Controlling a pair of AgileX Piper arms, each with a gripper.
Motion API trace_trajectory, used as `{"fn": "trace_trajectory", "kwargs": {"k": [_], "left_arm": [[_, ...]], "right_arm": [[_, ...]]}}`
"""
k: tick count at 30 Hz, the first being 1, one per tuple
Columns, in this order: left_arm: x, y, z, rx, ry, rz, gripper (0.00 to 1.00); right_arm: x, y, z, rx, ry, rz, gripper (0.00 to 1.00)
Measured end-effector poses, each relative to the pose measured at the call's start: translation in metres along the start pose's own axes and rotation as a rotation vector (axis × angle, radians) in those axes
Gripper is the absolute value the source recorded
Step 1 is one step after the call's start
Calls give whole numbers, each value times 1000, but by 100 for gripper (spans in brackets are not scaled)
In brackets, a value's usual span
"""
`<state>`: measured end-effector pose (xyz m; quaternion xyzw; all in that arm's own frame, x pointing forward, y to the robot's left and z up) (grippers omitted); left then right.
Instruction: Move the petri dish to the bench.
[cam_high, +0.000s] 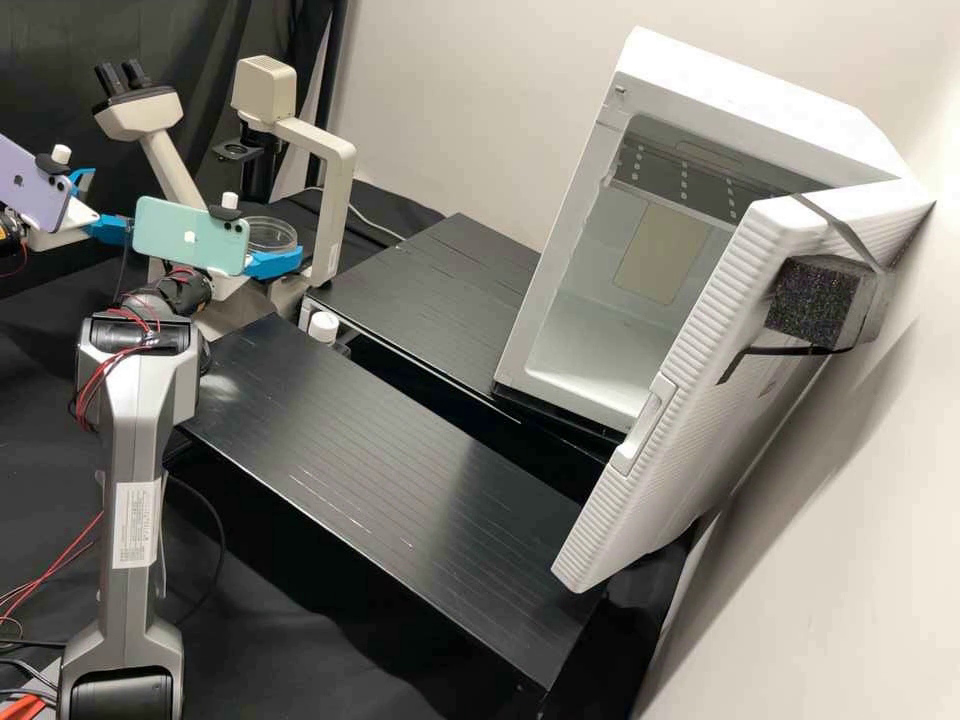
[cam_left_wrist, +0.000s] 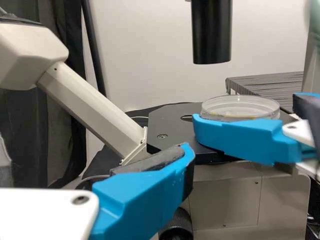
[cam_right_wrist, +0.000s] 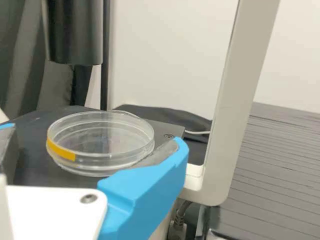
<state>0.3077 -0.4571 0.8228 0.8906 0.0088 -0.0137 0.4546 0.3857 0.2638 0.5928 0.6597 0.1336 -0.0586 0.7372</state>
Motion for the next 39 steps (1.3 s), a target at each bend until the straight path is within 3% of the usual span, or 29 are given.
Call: {"fn": "trace_trajectory", "kwargs": {"k": [7,8,39], "left_arm": [[0,0,0,0,0,0,100],[0,0,0,0,0,0,100],[0,0,0,0,0,0,100]], "right_arm": [[7,0,-3,-4,-21,-7,100],[9,0,-3,-9,-24,-10,0],[17,0,0,-12,-39,-41,0]]}}
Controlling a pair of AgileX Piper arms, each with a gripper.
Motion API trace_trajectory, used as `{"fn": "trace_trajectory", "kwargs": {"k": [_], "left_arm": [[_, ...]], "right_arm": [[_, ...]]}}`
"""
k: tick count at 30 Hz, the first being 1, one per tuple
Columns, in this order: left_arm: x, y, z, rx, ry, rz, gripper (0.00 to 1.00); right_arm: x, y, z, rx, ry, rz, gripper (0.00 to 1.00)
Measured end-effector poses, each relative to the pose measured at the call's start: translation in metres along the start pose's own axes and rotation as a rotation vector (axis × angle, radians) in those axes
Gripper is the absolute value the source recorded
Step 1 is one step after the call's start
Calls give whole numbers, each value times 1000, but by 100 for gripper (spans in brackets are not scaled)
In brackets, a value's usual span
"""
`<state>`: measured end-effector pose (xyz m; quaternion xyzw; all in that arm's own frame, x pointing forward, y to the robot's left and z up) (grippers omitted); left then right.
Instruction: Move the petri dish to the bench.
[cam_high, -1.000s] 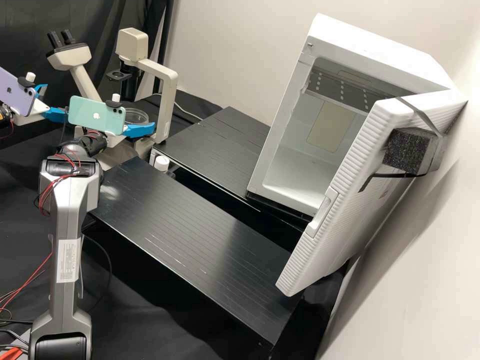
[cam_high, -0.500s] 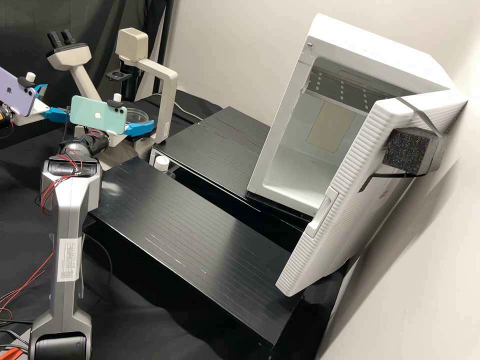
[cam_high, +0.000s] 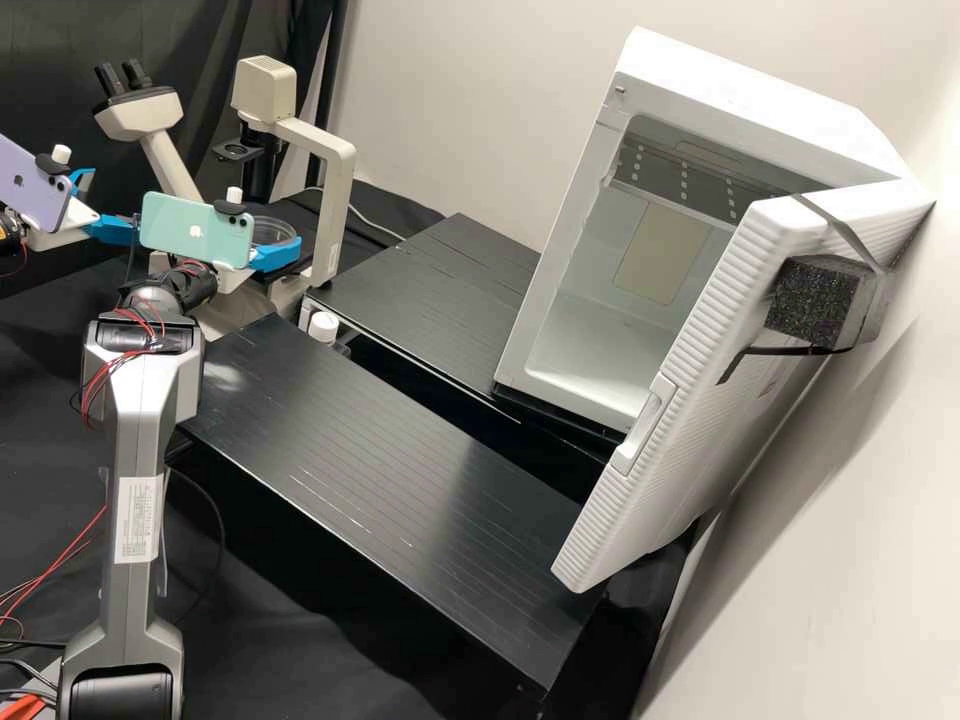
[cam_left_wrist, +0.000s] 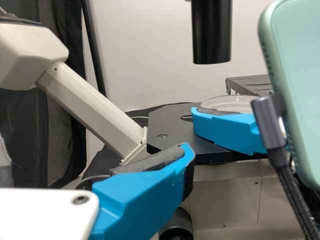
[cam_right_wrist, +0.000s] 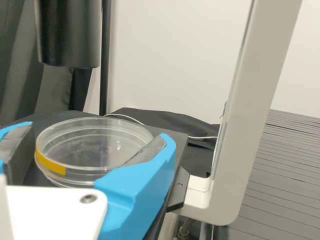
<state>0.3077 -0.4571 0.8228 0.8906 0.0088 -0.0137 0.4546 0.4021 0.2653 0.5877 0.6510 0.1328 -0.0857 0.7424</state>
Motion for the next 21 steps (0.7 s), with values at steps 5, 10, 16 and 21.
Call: {"fn": "trace_trajectory", "kwargs": {"k": [5,10,16,21], "left_arm": [[0,0,0,0,0,0,100],[0,0,0,0,0,0,100],[0,0,0,0,0,0,100],[0,0,0,0,0,0,100]], "right_arm": [[1,2,2,5,2,-1,0],[1,0,4,14,9,-1,0],[-3,3,9,13,19,-3,0],[-12,5,14,17,42,6,0]]}}
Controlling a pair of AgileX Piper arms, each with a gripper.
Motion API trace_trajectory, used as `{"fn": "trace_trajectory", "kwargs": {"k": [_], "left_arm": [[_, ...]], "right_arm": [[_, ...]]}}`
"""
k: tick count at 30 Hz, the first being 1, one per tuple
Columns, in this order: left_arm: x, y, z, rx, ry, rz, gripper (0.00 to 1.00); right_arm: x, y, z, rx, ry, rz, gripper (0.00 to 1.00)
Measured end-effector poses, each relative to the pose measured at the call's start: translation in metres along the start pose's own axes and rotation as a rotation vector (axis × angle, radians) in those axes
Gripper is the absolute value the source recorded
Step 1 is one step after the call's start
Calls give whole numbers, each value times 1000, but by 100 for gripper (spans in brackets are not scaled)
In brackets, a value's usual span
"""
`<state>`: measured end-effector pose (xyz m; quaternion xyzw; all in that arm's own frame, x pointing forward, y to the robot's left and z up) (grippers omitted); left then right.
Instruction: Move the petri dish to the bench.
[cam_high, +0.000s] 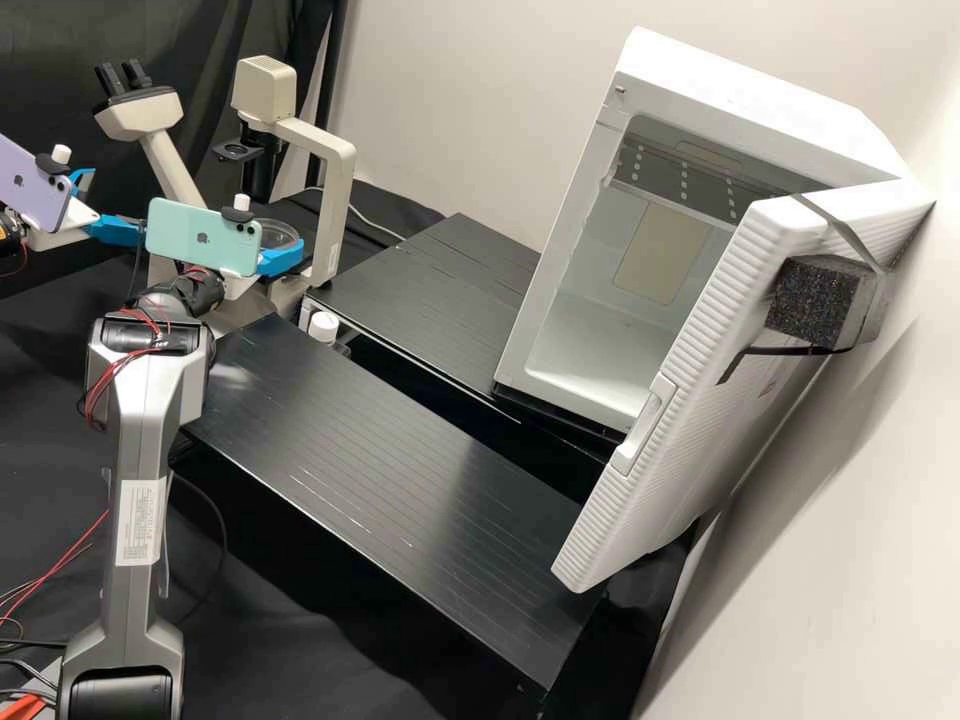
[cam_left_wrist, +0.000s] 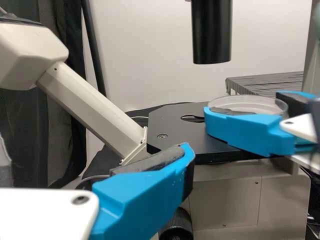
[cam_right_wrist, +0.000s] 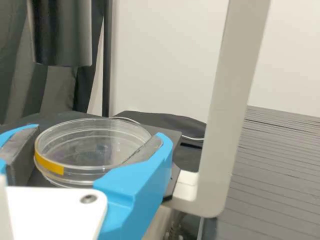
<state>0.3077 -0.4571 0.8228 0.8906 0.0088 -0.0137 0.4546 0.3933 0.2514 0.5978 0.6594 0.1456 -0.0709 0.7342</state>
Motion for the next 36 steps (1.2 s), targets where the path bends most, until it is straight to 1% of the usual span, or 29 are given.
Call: {"fn": "trace_trajectory", "kwargs": {"k": [6,7,11,14,16,17,19,21,22,26,27,28,29,32,34,36], "left_arm": [[0,0,0,0,0,0,100],[0,0,0,0,0,0,100],[0,0,0,0,0,0,100],[0,0,0,0,0,0,100],[0,0,0,0,0,0,100],[0,0,0,0,0,0,100],[0,0,0,0,0,0,100],[0,0,0,0,0,0,100],[0,0,0,0,0,0,100],[0,0,0,0,0,0,100],[0,0,0,0,0,0,100],[0,0,0,0,0,0,100],[0,0,0,0,0,0,100],[0,0,0,0,0,0,100],[0,0,0,0,0,0,100],[0,0,0,0,0,0,100]], "right_arm": [[-29,10,7,17,50,11,0],[-37,12,11,22,55,13,0],[-64,24,18,34,80,52,0],[-88,29,30,38,81,64,0],[-103,34,36,47,84,82,0],[-116,35,43,53,81,93,0],[-132,36,54,48,71,107,0],[-145,41,61,55,73,133,0],[-154,42,67,52,69,141,0],[-182,50,89,67,56,183,0],[-189,54,93,68,55,204,0],[-199,57,103,67,42,219,0],[-205,60,109,74,36,232,0],[-225,70,127,79,14,284,0],[-237,75,141,72,-13,306,0],[-249,77,156,58,-50,313,0]]}}
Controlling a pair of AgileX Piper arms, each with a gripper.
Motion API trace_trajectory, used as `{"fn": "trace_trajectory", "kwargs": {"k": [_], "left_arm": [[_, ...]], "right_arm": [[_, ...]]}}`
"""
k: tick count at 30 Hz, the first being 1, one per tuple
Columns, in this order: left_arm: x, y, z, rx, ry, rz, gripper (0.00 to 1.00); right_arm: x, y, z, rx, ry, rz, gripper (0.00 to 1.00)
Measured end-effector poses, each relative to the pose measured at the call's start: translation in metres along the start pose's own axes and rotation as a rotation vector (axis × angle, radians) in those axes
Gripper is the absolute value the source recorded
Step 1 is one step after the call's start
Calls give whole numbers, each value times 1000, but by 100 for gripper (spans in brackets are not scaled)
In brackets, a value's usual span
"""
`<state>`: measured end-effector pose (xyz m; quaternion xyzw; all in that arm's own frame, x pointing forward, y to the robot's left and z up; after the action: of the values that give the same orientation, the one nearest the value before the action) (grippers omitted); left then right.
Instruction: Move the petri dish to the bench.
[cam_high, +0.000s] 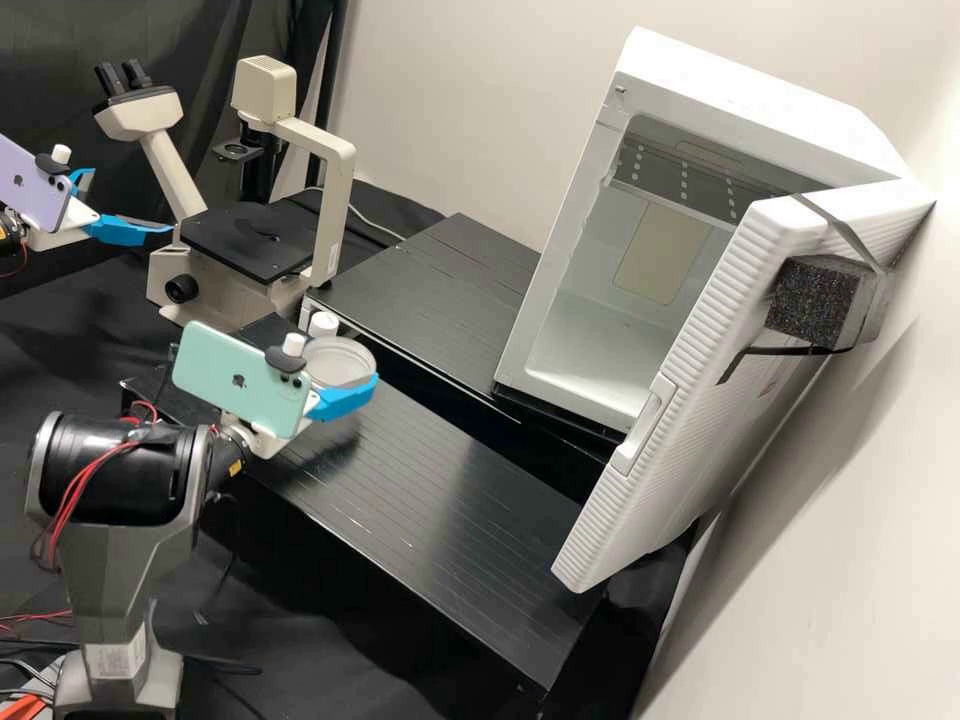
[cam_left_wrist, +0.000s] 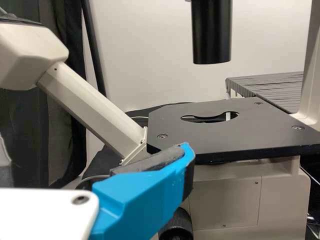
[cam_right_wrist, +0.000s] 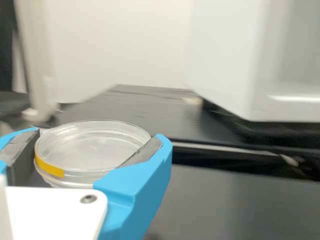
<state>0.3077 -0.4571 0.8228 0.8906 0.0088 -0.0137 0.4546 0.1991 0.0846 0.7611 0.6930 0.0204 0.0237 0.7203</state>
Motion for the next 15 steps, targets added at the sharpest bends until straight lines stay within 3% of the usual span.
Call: {"fn": "trace_trajectory", "kwargs": {"k": [4,7,15], "left_arm": [[0,0,0,0,0,0,100],[0,0,0,0,0,0,100],[0,0,0,0,0,0,100]], "right_arm": [[-20,11,32,-26,-66,8,0],[-28,17,47,-22,-106,20,0],[-29,27,56,-10,-150,74,0]]}}
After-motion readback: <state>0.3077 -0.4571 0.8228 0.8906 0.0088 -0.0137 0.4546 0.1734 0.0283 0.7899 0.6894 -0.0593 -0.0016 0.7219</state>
